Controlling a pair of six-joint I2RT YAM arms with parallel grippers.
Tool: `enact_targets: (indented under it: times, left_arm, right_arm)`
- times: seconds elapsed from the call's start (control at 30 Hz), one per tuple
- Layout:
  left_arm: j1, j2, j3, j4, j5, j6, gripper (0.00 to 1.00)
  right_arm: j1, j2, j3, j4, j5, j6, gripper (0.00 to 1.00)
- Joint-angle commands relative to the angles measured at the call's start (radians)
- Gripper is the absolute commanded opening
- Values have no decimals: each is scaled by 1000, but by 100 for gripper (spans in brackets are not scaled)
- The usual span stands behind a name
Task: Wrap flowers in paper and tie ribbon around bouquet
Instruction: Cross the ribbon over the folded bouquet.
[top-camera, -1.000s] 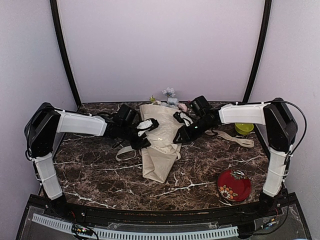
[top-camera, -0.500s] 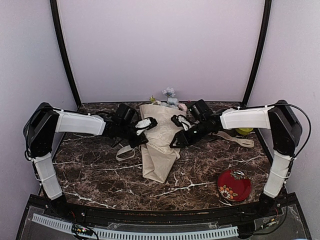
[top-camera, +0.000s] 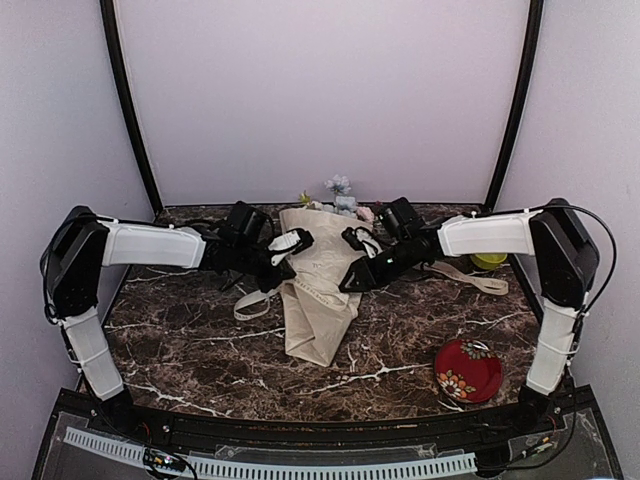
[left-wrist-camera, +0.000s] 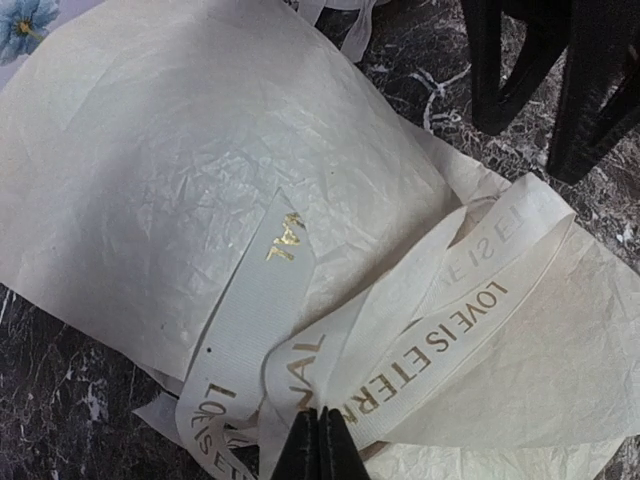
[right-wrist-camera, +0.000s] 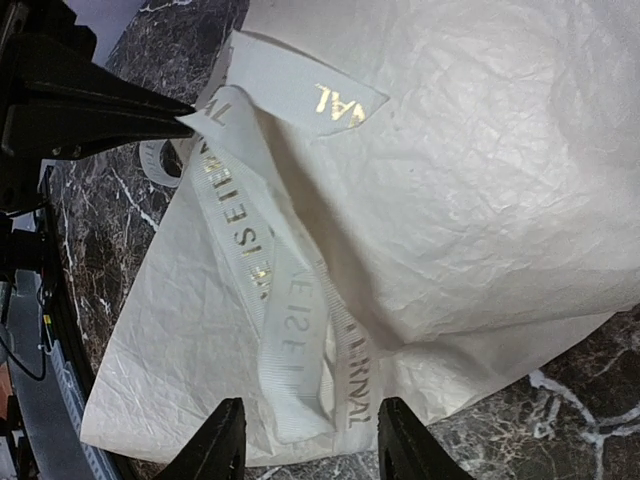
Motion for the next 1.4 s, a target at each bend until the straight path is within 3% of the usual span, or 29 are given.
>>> enact_targets:
  times: [0.0, 0.2, 0.4, 0.73, 0.77, 0.87, 0.93, 1.07, 1.37]
  left_arm:
    - [11, -101, -23, 55, 77, -27, 0]
    - [11, -116, -26, 68, 94, -32, 0]
    - [11, -94, -14, 59, 80, -44, 3]
    - [11, -73, -9, 46, 62, -51, 4]
    - [11, -72, -9, 46, 62, -51, 5]
    - [11, -73, -8, 46, 56, -53, 11]
    - [11, -74, -9, 39, 43, -50, 18]
    - [18, -79, -15, 1, -16, -37, 33]
    - [30, -136, -54, -103, 71, -31, 41]
  right_arm:
    - [-20, 0, 54, 51, 1, 5, 47]
    - [-8, 97, 150, 33, 8, -18, 49]
    - [39, 120, 164, 83, -84, -36, 49]
    - [59, 148, 193, 143, -101, 8, 43]
    - [65, 155, 200, 140, -91, 9, 39]
    - [70, 171, 228, 97, -49, 7, 12]
    - [67, 171, 233, 72, -25, 2, 0]
    - [56, 127, 190, 71, -3, 9, 0]
    - [40, 39, 125, 100, 16, 50, 0]
